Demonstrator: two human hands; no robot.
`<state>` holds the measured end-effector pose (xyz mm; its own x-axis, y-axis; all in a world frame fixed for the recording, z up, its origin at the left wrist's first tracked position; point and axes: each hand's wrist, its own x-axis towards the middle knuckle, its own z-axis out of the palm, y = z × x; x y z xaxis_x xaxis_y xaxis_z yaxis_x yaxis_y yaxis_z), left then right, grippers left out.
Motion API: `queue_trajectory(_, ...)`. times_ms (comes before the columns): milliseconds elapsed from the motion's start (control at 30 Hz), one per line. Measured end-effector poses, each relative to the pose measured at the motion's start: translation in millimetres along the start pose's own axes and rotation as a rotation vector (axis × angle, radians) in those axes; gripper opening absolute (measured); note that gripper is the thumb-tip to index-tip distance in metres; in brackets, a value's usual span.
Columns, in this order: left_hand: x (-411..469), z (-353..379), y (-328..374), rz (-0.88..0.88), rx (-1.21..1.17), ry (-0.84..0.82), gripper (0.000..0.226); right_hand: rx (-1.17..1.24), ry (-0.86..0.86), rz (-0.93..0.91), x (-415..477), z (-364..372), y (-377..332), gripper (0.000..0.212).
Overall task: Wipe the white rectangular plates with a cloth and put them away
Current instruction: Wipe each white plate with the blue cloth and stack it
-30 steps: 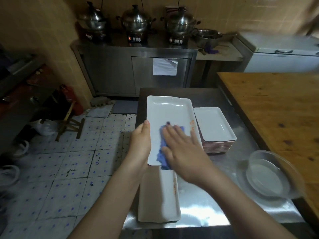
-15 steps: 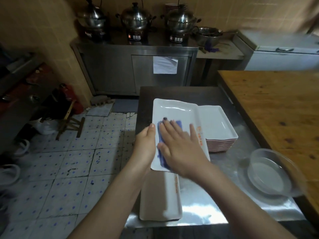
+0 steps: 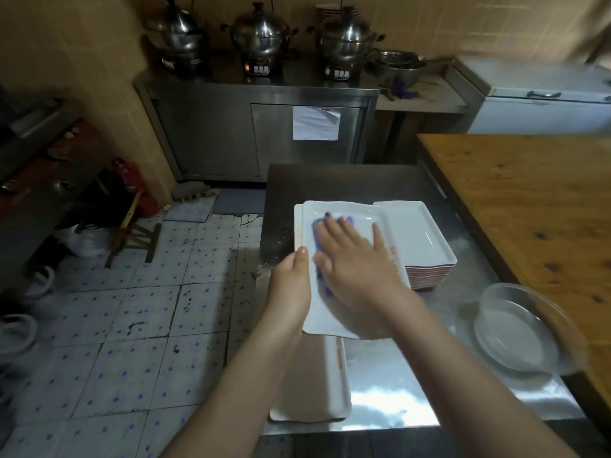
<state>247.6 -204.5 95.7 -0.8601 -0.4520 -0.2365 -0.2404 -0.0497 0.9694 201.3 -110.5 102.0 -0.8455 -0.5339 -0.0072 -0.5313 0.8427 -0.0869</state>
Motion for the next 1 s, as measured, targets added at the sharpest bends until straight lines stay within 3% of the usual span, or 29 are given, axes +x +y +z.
queue_trajectory(100, 2.5, -6.7, 3.6, -0.015, -0.028, 0.008, 0.035, -0.032, -0.009, 0.134, 1.7, -12.3, 27.4, 0.055)
queue_trajectory(200, 8.6, -16.2, 6.3, 0.027, -0.045, 0.032, 0.036, -0.103, 0.011, 0.039, -31.8, -1.7, 16.8, 0.06)
queue_trajectory(333, 1.7, -11.8, 1.6, 0.025, -0.014, 0.026, 0.031, 0.101, -0.013, -0.067, -29.6, 5.9, -19.7, 0.059)
queue_trajectory(533, -0.8, -21.7, 3.2, -0.005, -0.086, 0.0, 0.034, 0.029, 0.008, 0.134, -11.5, -10.9, 6.0, 0.056)
queue_trajectory(633, 0.4, -28.2, 6.1, 0.024, -0.092, 0.021, 0.032, 0.048, 0.028, 0.041, -39.6, 4.6, -16.1, 0.06)
queue_trajectory(767, -4.1, -27.4, 0.0, 0.035, -0.079, 0.025, 0.026, 0.243, 0.011, -0.037, -25.0, 9.3, -36.5, 0.055)
queue_trajectory(900, -9.2, -26.7, -1.7, 0.013, -0.092, -0.02, 0.029, 0.205, 0.154, 0.102, -15.2, 6.9, -29.7, 0.051)
queue_trajectory(1000, -8.0, -30.7, -1.2, 0.021, -0.098, -0.015, 0.032, 0.327, 0.271, 0.193, -22.6, 7.0, -31.3, 0.044)
